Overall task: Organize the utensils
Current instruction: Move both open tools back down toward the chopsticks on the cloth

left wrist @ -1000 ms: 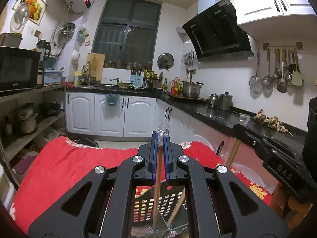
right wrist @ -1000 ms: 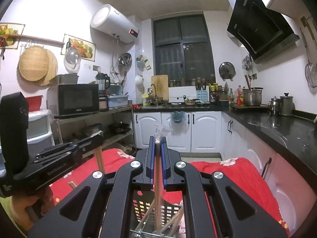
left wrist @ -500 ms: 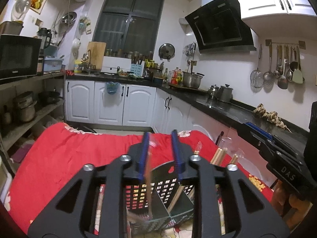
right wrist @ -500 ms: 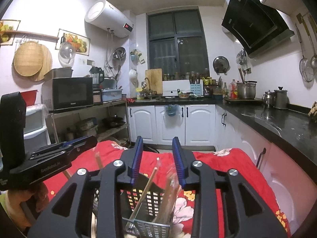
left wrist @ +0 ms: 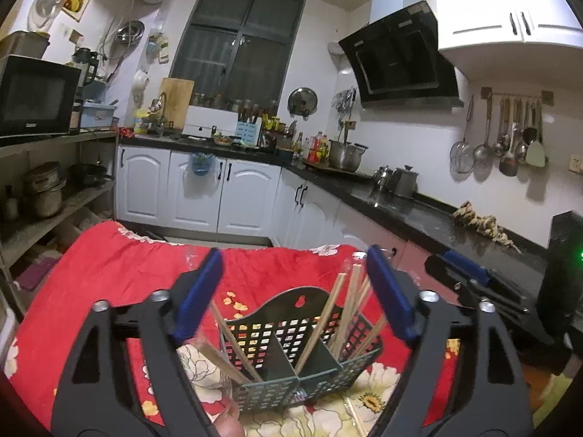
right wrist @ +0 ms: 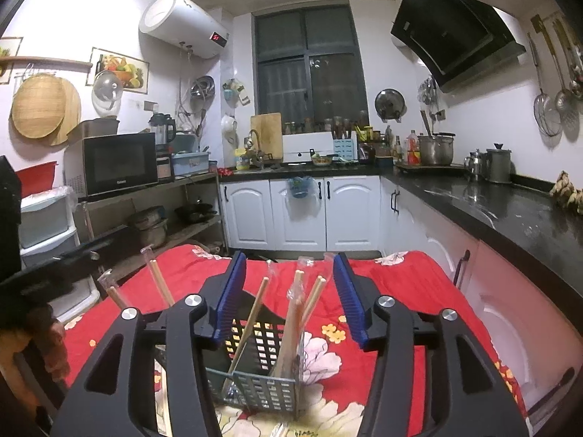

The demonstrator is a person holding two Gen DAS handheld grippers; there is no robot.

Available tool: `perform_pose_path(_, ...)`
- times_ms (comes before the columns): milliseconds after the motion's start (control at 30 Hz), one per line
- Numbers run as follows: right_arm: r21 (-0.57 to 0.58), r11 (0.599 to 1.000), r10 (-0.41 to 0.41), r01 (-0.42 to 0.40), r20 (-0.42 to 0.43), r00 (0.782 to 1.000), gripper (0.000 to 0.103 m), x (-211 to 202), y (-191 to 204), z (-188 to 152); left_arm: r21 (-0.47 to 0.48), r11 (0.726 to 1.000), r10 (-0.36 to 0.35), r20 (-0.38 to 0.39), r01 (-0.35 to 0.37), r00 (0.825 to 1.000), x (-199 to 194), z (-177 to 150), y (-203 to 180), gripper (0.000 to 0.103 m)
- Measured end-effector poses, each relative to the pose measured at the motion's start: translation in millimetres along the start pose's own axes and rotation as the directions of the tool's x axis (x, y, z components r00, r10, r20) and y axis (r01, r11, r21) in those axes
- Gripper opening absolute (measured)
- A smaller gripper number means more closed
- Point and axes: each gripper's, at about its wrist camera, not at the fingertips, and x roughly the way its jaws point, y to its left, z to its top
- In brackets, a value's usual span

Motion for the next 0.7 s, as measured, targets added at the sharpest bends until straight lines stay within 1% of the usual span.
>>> perform_pose_path(33, 0.001, 1.0, -0.002, 0.002, -0.003, 1.0, 0.05, -1.5, -0.7, -0.5, 0.004, 1.0, -0.001, 0.008, 0.001, 1.0, -4.0, 0.6, -1.4, 0.084)
perform_pose_path(100, 0.004, 1.0, -0.007, 0.007, -0.009, 1.0, 0.051, -4.3, -1.8, -1.7, 0.01, 1.0, 0.003, 0.022, -0.003, 1.0, -10.2, 1.0, -2.9, 0.093)
perform_pose_path(200, 0.012, 1.0, -0.006, 0.006, -0.019, 1.0, 0.053, -9.5, -4.2, -3.9, 0.012, 1.0, 0.0, 0.015, 0.0, 1.0, -15.4, -0.6, -4.4, 0.093)
perform_pose_path(433, -0.002, 1.0, -0.005, 0.005, -0.036, 0.999, 0.055, -20.4, -2.6, -10.0, 0.003, 1.0, -0.003, 0.006, 0.003, 1.0, -26.8, -8.3, -5.1, 0.093)
perform_pose_path(700, -0.001, 1.0, 0.0, 0.0, -0.059, 0.998, 0.056, -28.8, -0.3, -18.5, -0.019, 1.0, 0.009, -0.017, -0.009, 1.0, -34.7, -20.2, -0.4, 0.093)
